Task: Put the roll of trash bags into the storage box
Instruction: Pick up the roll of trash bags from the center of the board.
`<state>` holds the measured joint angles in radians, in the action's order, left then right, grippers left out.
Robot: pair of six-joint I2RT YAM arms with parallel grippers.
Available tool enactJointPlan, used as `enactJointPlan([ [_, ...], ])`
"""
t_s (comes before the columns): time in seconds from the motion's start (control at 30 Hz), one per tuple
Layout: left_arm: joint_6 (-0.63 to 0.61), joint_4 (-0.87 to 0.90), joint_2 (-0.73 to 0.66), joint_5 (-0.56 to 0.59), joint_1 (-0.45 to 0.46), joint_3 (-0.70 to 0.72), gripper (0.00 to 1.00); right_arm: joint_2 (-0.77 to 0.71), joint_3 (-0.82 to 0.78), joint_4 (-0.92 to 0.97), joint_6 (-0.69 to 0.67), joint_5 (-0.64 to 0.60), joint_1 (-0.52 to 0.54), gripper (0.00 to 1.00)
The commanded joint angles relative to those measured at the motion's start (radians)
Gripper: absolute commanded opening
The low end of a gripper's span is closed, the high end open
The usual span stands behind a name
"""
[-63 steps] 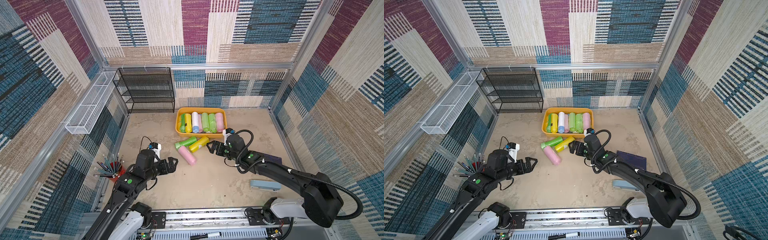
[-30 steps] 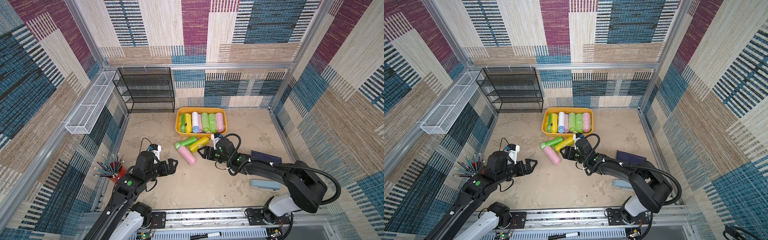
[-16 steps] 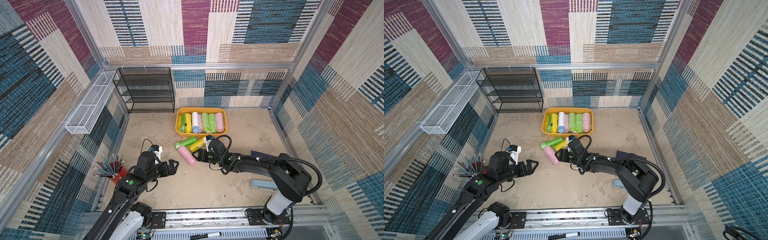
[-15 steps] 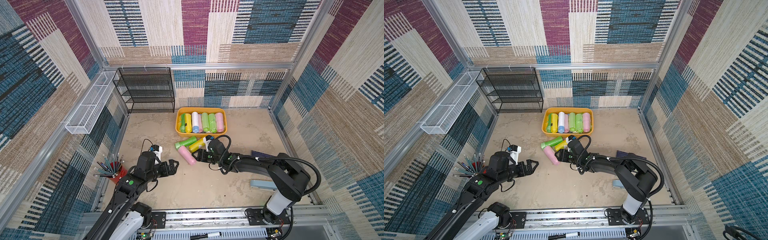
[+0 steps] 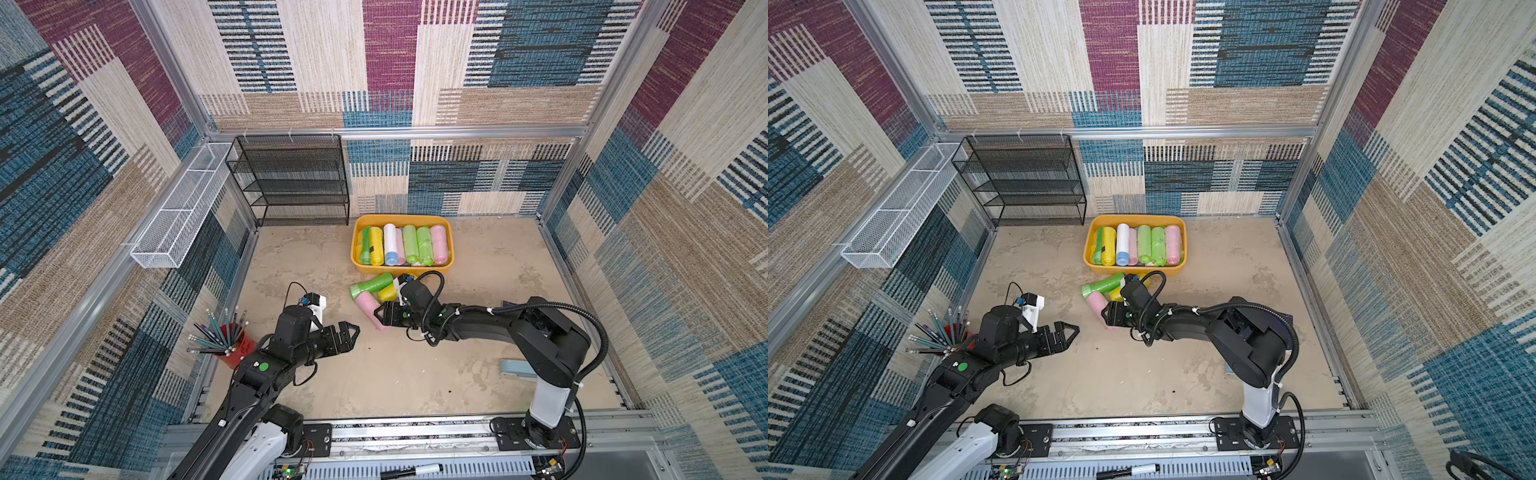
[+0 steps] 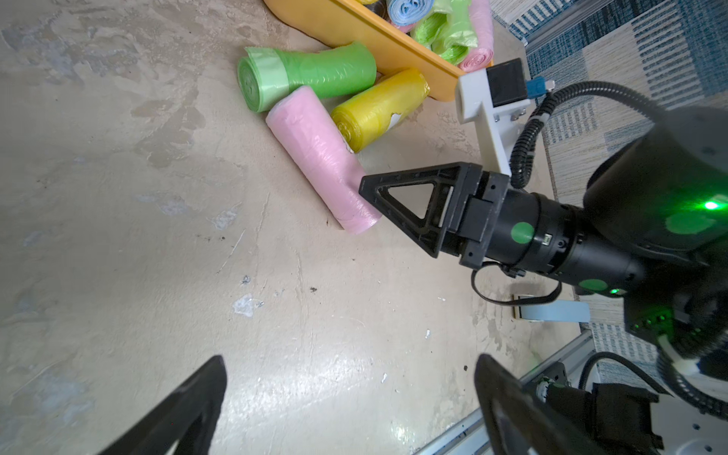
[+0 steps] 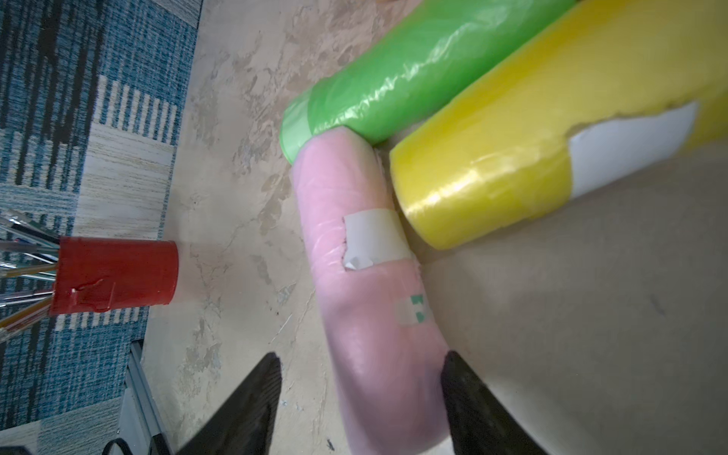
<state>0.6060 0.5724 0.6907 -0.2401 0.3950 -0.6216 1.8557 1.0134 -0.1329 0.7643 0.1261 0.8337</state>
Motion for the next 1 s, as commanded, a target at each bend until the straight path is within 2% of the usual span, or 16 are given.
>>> enactJointPlan([
  [0.0, 0.02, -0.035, -0.005, -0.03, -0.001, 0.005, 0.99, 0.034, 0.055, 0.121, -0.041, -0.103, 0.01, 0.68],
  [0.13, 0.023, -0.037, -0.016, -0.031, -0.001, 0.01, 0.98, 0.06, 0.079, 0.164, -0.06, -0.149, 0.013, 0.68],
  [0.73, 0.021, -0.034, 0.003, -0.034, -0.001, 0.003, 0.98, 0.137, 0.142, 0.177, -0.103, -0.14, 0.016, 0.67],
  [0.97, 0.023, -0.022, 0.011, -0.038, -0.002, -0.008, 0.99, 0.118, 0.124, 0.159, -0.115, -0.138, 0.022, 0.56],
])
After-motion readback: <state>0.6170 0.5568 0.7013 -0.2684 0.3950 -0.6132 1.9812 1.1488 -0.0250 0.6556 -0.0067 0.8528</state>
